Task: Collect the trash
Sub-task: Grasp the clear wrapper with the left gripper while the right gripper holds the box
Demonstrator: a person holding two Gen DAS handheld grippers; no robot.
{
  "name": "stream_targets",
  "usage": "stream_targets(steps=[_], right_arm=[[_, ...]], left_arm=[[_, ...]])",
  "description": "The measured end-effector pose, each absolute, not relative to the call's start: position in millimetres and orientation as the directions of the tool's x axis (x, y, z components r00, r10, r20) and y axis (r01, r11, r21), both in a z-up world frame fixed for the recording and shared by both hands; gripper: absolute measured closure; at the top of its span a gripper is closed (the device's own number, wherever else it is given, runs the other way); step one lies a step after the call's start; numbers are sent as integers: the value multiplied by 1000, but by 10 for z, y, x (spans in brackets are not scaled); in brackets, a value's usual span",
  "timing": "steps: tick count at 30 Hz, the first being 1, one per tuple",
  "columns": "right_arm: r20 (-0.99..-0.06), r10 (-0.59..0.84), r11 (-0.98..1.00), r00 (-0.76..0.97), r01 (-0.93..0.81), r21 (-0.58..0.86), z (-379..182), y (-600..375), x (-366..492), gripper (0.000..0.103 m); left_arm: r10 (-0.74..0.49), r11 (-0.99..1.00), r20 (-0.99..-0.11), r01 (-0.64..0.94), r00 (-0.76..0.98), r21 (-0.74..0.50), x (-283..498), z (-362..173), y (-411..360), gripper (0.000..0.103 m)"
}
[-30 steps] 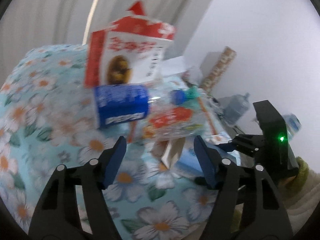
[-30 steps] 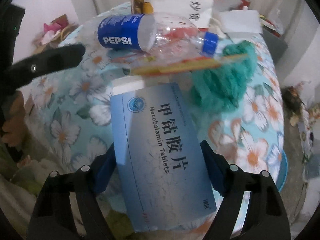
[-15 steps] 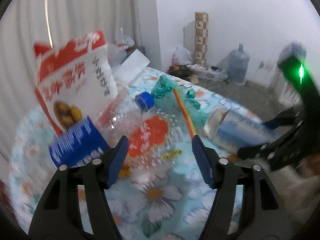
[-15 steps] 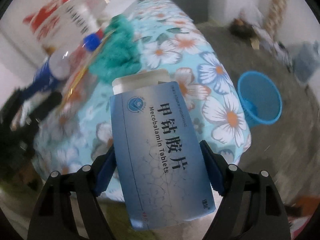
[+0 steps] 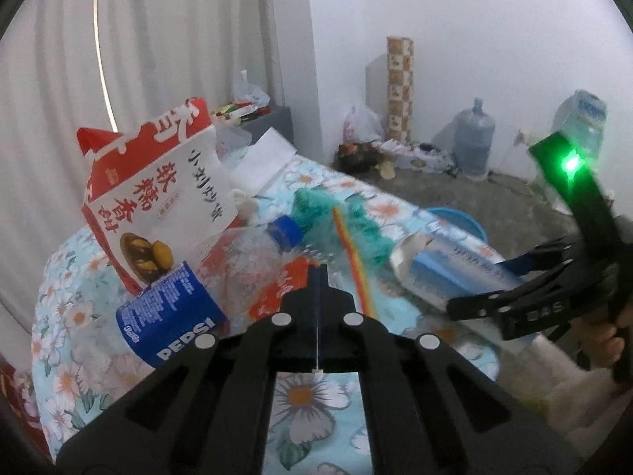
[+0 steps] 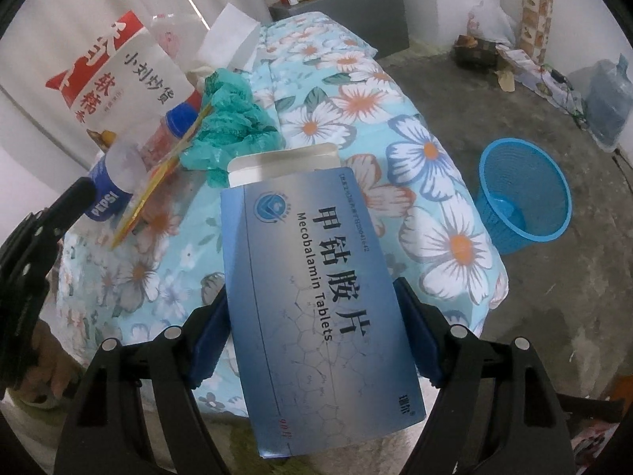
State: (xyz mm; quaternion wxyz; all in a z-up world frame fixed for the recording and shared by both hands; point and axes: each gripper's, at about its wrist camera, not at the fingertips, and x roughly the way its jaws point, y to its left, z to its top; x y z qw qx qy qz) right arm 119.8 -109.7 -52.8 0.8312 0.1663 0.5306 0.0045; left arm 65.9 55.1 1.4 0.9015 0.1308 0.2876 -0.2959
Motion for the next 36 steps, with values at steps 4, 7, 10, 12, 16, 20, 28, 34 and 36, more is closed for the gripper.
stream_targets(steps=[4, 7, 10, 12, 16, 20, 28, 34, 36], right_arm=[[-874, 203, 942, 442, 156, 298, -562, -1121, 1188, 27], [-870, 214, 941, 444, 145, 305, -583, -1129, 1192, 27], [-861, 236, 933, 450, 142, 330, -589, -1161, 1187, 27], [-852, 255, 924, 456, 143, 354, -596, -1194, 1175, 27], [-836, 285, 907, 469, 150, 393, -608, -1251, 1155, 27], [-825, 293, 903, 483, 145, 406, -593, -1270, 1120, 28], [-778, 316, 884, 542, 129, 449, -434, -1370, 1039, 28], [-729, 353, 845, 586, 134, 517, -297, -1536, 947, 28], [-709, 358, 829, 608, 142, 541, -241, -1620, 932, 28]], left_arm=[[-451, 780, -628, 622, 634, 67, 569, -13, 505, 60], [-390, 786, -637, 601, 665, 146, 498, -151, 406, 33], [-278, 779, -633, 555, 722, 291, 486, -346, 249, 33], [-221, 761, -607, 524, 763, 382, 488, -451, 164, 43], [-176, 767, -609, 495, 774, 408, 599, -489, 142, 81], [-196, 802, -607, 482, 770, 353, 604, -303, 249, 94], [-374, 862, -638, 506, 674, 30, 525, 281, 613, 98], [-499, 842, -580, 519, 644, -148, 504, 637, 699, 98], [-528, 827, -562, 535, 637, -172, 516, 736, 640, 98]])
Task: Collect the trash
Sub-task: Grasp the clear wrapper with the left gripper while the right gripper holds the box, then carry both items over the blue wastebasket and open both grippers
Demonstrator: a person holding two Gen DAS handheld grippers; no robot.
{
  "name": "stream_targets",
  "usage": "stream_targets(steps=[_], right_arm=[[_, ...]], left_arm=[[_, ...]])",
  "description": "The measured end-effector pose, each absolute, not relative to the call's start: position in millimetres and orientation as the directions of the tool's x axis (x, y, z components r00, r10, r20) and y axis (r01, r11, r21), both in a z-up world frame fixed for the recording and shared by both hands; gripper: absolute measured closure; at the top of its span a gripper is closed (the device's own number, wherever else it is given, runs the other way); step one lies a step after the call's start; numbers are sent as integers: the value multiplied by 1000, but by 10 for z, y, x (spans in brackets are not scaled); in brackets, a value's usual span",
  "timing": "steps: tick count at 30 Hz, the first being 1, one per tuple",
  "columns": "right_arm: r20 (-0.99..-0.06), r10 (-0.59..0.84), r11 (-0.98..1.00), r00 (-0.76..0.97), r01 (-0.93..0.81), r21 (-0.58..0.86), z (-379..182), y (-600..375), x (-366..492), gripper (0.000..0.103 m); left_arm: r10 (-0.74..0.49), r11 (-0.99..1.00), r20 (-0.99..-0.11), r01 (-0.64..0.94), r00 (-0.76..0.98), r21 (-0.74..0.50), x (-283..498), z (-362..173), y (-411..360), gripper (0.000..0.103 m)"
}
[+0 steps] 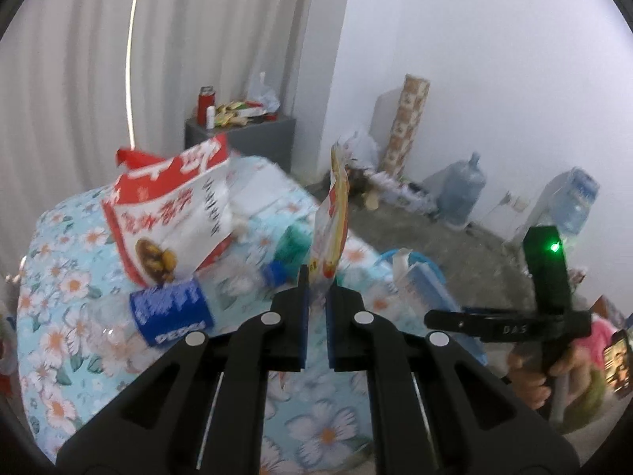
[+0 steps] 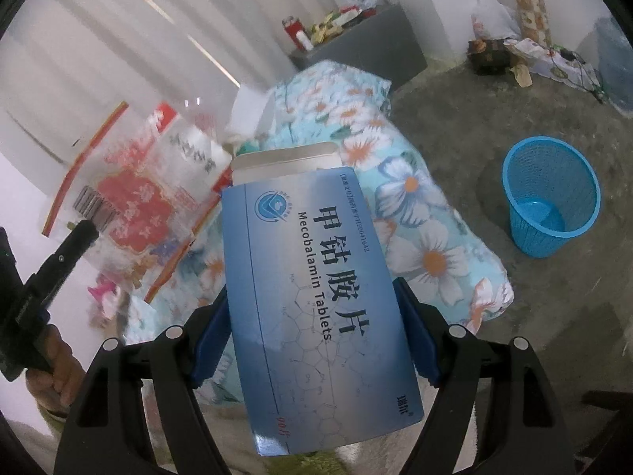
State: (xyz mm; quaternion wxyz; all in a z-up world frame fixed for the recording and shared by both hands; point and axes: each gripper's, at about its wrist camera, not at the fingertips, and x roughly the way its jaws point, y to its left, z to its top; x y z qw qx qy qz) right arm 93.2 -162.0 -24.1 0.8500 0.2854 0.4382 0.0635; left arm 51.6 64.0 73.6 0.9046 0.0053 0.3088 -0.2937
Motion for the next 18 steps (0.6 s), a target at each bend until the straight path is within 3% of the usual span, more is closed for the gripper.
stream_targets(steps=[9, 14, 18], right_arm=[[-596, 325, 686, 734, 251, 683, -34, -2411, 941, 28], [-574, 211, 598, 791, 361, 716, -93, -3130, 878, 28], [-581, 148, 494, 801, 449, 744, -375, -3709, 847, 28]], left_arm=[[-677, 708, -543, 641, 496, -296, 1094, 1082, -202, 98], [-741, 622, -592, 658, 319, -424, 1649, 1045, -1071, 98], [-717, 587, -674, 677, 179, -445, 2044, 761, -2110, 97]])
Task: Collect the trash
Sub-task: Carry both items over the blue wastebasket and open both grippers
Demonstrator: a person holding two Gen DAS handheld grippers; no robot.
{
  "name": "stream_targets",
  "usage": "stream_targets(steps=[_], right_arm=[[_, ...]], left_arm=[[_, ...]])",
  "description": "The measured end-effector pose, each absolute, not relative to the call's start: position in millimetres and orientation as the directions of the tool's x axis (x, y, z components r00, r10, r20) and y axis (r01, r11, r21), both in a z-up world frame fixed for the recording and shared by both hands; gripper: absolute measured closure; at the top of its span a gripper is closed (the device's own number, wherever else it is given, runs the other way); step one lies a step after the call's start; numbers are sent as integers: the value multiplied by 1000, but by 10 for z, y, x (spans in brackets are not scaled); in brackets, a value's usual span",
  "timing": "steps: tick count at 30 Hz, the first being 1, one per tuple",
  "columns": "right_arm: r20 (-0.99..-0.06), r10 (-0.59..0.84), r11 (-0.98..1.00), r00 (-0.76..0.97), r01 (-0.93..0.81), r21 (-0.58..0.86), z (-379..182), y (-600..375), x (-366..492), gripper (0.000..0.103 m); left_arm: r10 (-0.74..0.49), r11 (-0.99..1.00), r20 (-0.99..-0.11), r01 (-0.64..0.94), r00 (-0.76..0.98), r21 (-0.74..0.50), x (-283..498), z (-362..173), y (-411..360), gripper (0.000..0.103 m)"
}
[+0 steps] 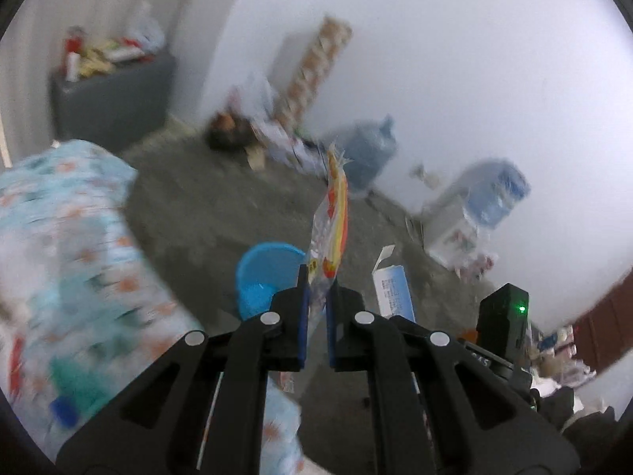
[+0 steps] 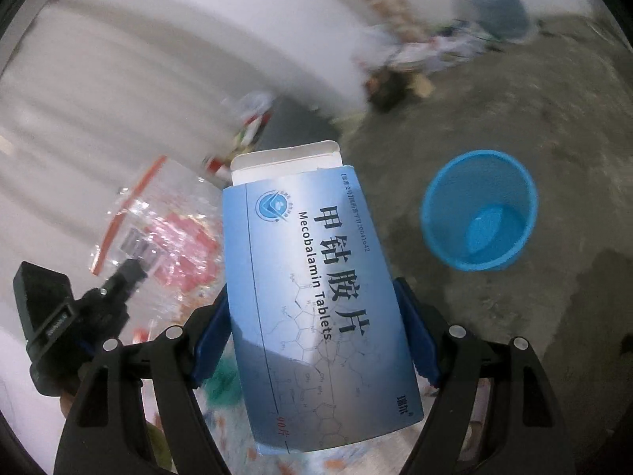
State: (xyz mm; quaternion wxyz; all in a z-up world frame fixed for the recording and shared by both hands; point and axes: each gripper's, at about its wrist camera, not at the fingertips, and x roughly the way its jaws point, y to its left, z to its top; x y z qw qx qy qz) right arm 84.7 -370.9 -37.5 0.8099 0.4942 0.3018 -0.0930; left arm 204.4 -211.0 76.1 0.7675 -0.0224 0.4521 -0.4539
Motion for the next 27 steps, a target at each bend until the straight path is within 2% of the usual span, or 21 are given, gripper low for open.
stream_targets(steps=[6, 13, 14, 16, 17, 18, 22, 27], right_arm=[[-644, 136, 325, 752, 581, 747, -1207, -4485, 1026, 28], [-705, 184, 202, 685, 675, 709, -2223, -5056, 1484, 26], [-710, 179, 189, 681, 684, 704, -2315, -5128, 1518, 25], [-716, 182, 194, 674, 689, 698, -2519, -5242, 1642, 17], [-737, 171, 202, 654, 709, 676, -2597, -5287, 1685, 16], [-753, 156, 210, 639, 724, 657, -2676, -5332, 1693, 16], [-775, 159, 212, 611, 746, 632, -2824, -5381, 1746, 14], [-777, 76, 227, 625, 748, 624, -2509, -5326, 1500, 14]], left_arm=[[-577, 635, -812, 673, 87, -379, 2557, -95, -3395, 97], [-448, 692, -894, 640, 20, -333, 3018, -1117, -4117, 97], [-437, 700, -899, 638, 28, -320, 3073, -1235, -4160, 94], [-420, 716, -907, 628, 40, -304, 3164, -1431, -4249, 76], [-413, 725, -910, 620, 43, -300, 3205, -1512, -4269, 64], [-408, 731, -912, 615, 47, -296, 3230, -1581, -4304, 60], [-406, 746, -913, 592, 39, -307, 3305, -1761, -4366, 55], [-432, 718, -900, 625, 53, -307, 3213, -1546, -4223, 54]])
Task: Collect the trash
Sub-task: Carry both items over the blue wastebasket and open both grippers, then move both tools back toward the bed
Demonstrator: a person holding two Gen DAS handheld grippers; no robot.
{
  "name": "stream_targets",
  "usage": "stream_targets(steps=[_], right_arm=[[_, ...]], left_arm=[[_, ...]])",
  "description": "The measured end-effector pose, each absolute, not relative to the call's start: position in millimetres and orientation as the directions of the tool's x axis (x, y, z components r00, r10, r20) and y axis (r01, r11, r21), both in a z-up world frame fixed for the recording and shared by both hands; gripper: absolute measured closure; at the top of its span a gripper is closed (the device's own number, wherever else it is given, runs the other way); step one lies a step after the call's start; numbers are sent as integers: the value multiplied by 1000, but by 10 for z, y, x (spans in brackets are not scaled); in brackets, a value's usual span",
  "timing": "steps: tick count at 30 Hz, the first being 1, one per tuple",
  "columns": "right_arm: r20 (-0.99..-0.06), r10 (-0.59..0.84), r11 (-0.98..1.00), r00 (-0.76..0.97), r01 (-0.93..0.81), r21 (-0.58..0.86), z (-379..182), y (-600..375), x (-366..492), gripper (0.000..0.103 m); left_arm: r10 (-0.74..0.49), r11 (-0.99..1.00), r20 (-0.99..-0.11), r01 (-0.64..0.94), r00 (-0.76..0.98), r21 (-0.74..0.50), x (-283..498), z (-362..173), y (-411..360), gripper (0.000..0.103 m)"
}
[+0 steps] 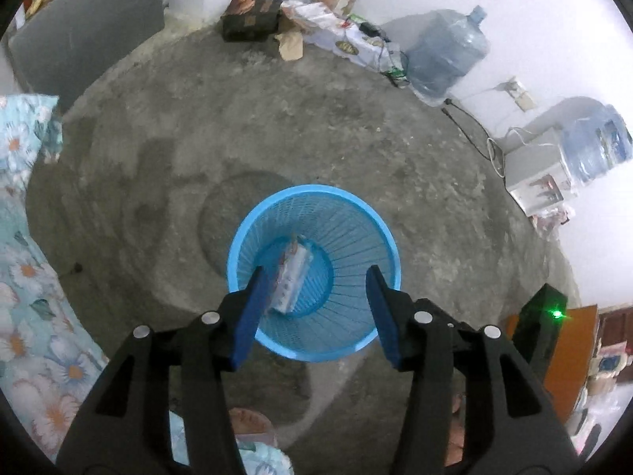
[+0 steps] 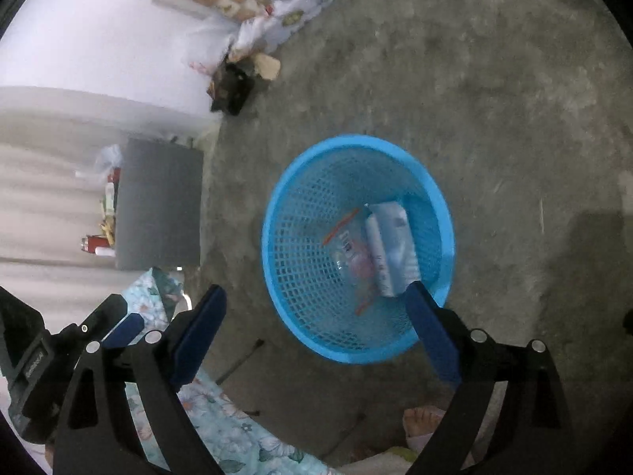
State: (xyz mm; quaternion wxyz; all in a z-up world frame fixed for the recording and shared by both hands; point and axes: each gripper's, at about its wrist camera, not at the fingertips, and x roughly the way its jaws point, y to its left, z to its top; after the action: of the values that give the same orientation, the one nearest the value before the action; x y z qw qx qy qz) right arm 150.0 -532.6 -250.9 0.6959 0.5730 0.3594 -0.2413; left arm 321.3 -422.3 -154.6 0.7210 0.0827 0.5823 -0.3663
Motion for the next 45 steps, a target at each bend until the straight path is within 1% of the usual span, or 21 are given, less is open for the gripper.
stream_targets(steps=[2, 4, 5, 7, 8, 12, 16, 17, 18, 22, 27, 28, 30, 31, 34, 36, 39, 43, 45], right_arm=[[-795, 27, 273, 606, 761, 589, -2294, -5229, 1454, 14], [-807, -17, 320, 590, 768, 555, -2039, -5081, 1395, 14], [-812, -44, 348, 582, 771, 534, -1904, -4998, 1370, 14], [-813, -86, 394, 576, 769, 504, -1668, -4845, 1306, 13], [-811, -121, 426, 573, 767, 479, -1496, -4731, 1280, 9], [-789, -238, 498, 566, 769, 401, -973, -4352, 1156, 7], [-756, -319, 594, 571, 742, 310, -504, -3950, 1072, 7], [-752, -344, 620, 563, 737, 268, -381, -3820, 1065, 7], [-748, -363, 637, 555, 734, 236, -300, -3719, 1065, 7], [-709, -435, 711, 555, 695, 108, 10, -3252, 1048, 7], [-644, -520, 783, 561, 614, -97, 306, -2716, 1091, 7], [-627, -529, 790, 572, 601, -118, 354, -2640, 1082, 7], [-592, -513, 817, 622, 565, -114, 442, -2512, 1028, 7], [-580, -477, 841, 660, 535, -83, 479, -2468, 996, 7], [-529, -303, 911, 793, 404, 83, 569, -2382, 877, 7], [-520, -232, 923, 822, 355, 150, 592, -2344, 877, 7], [-533, -131, 929, 836, 292, 229, 570, -2278, 935, 7], [-594, 14, 915, 805, 229, 333, 444, -2185, 1077, 7], [-614, 65, 912, 786, 204, 357, 357, -2128, 1133, 7]], left_arm=[[-456, 701, -887, 644, 72, -308, 3129, -1369, -4113, 52], [-505, 677, -858, 660, 94, -326, 3038, -1117, -3973, 48], [-529, 662, -842, 671, 101, -335, 2992, -994, -3907, 44], [-576, 628, -807, 701, 126, -339, 2872, -695, -3717, 42], [-592, 616, -794, 714, 140, -333, 2813, -581, -3623, 41], [-651, 575, -736, 756, 188, -315, 2491, -79, -3147, 29], [-689, 539, -695, 787, 208, -299, 2098, 381, -2533, 25], [-694, 538, -686, 791, 219, -291, 2024, 457, -2410, 21], [-700, 541, -674, 792, 238, -283, 1936, 533, -2250, 20], [-724, 566, -626, 768, 290, -298, 1665, 758, -1527, 19], [-708, 652, -572, 695, 415, -303, 1409, 890, -621, 15], [-701, 668, -563, 681, 439, -301, 1388, 902, -478, 15], [-672, 717, -543, 626, 503, -308, 1299, 910, -81, 14], [-662, 732, -537, 603, 522, -317, 1301, 902, 58, 14], [-615, 787, -520, 503, 593, -356, 1249, 855, 574, 14], [-579, 815, -512, 447, 635, -368, 1200, 810, 880, 14], [-539, 841, -500, 396, 678, -369, 1164, 730, 1185, 14], [-501, 863, -507, 358, 702, -356, 1122, 590, 1409, 14], [-485, 872, -512, 348, 709, -344, 1109, 497, 1462, 14]])
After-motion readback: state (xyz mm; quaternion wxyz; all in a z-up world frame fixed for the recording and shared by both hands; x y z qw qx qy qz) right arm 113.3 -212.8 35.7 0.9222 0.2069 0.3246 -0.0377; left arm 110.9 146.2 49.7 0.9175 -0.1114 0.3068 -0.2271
